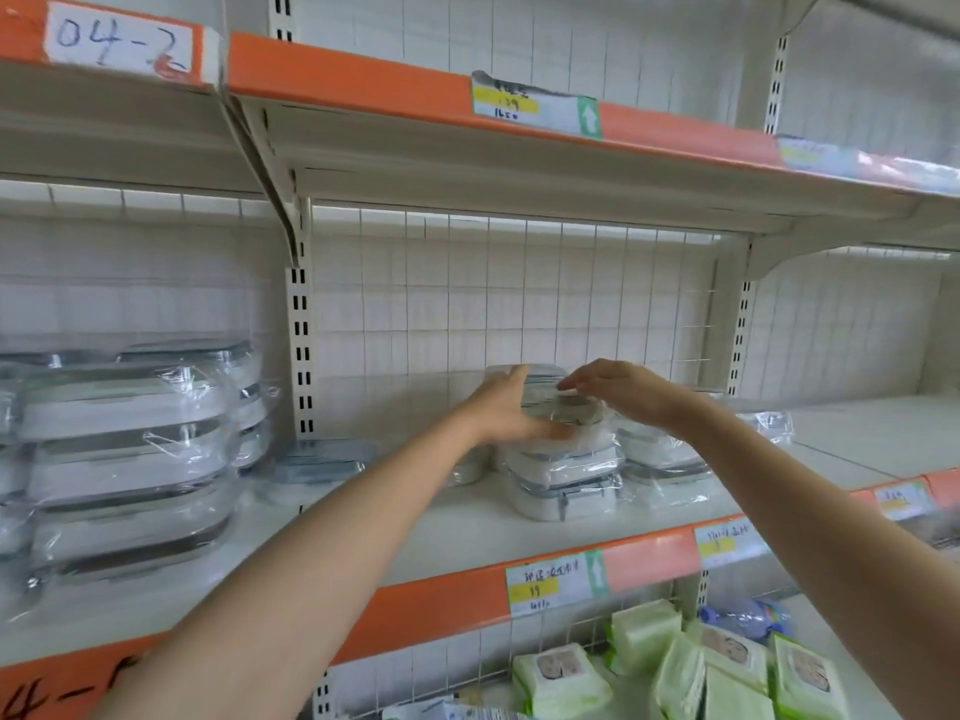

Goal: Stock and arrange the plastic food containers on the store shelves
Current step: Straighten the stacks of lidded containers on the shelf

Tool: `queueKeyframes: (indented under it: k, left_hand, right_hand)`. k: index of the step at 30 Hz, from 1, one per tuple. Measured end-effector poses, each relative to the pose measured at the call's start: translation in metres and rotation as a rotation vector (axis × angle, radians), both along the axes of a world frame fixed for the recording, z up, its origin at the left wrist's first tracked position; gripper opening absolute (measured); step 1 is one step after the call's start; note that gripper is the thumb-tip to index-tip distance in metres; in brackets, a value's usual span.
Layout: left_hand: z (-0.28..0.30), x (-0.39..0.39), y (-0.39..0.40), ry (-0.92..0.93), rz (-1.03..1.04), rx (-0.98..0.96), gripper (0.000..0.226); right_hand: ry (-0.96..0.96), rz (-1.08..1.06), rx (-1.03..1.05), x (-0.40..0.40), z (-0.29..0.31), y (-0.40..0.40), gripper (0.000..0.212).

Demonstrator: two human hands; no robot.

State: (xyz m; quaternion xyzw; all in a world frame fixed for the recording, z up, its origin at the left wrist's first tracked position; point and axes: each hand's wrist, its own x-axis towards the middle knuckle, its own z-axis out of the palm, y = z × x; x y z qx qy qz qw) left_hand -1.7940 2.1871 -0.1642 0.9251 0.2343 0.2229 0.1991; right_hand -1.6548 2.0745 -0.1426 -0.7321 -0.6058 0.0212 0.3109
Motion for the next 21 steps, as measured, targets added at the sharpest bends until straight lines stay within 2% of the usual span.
queueKeyframes:
  k: [4, 7, 9, 11, 13, 17, 21]
  left_hand:
    - [0.003, -0.007, 0.004, -0.04, 0.039, 0.016, 0.082]
    - [0.008, -0.034, 0.012, -0.037, 0.051, 0.042, 0.077]
    - [0.008, -0.057, 0.018, -0.031, 0.061, 0.028, 0.074]
    - [0.006, -0.078, 0.025, -0.02, 0.087, 0.01, 0.071]
    - [0.001, -0.097, 0.031, -0.004, 0.125, 0.005, 0.07]
    - [-0.016, -0.125, 0.036, 0.086, 0.139, -0.021, 0.065]
    - [-0.042, -0.141, 0.035, 0.239, 0.129, -0.022, 0.065]
  right_hand:
    - [0.168, 0.025, 0.022, 0.012, -0.003, -0.002, 0.048]
    - [0.216, 0.091, -0.127, 0.014, -0.008, 0.001, 0.058]
    - [0.109, 0.124, -0.316, 0.012, -0.016, 0.005, 0.066]
    - [-0.175, 0.086, -0.456, 0.015, -0.026, 0.012, 0.077]
    - [-0.339, 0.04, -0.443, 0.017, -0.032, 0.015, 0.08]
    - [-0.362, -0.003, -0.389, 0.02, -0.033, 0.018, 0.081]
    - [-0.521, -0.101, -0.331, 0.016, -0.032, 0.017, 0.084]
